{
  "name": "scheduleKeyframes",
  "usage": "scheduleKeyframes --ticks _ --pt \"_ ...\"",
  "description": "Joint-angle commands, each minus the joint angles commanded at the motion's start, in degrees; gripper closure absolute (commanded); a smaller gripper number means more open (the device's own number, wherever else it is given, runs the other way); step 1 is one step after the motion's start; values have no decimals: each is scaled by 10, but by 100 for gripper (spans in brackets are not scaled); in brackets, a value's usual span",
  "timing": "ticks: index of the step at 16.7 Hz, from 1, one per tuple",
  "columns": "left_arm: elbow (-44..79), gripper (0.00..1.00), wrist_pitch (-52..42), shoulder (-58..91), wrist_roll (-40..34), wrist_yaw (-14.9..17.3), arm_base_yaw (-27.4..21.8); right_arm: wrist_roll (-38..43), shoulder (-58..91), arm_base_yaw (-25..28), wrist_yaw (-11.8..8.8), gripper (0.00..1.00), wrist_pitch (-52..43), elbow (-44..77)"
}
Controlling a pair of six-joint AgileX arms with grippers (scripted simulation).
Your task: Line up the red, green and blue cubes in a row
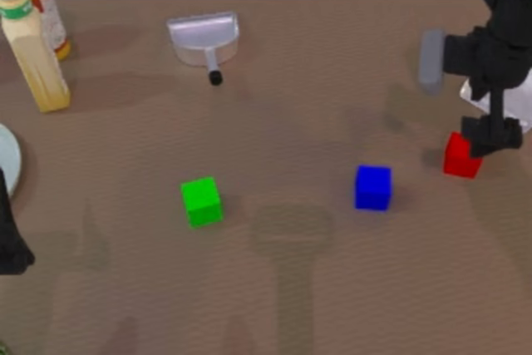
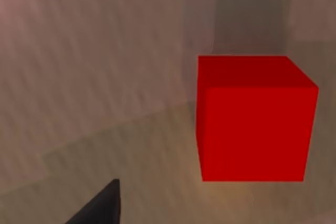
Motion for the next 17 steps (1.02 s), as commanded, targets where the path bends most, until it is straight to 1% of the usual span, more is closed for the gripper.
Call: scheduleKeyframes --ticks 3,5,11,16,17 --pt "0 0 0 0 0 0 0 0 -1 -3 0 0 3 -3" --pt "0 0 0 0 0 0 0 0 8 -1 0 0 24 -18" --pt "0 0 0 0 0 0 0 2 57 1 1 0 154 -93" --pt "0 0 0 0 0 0 0 2 65 1 1 0 168 -103" --pt "0 0 0 0 0 0 0 2 65 1 1 8 168 -103"
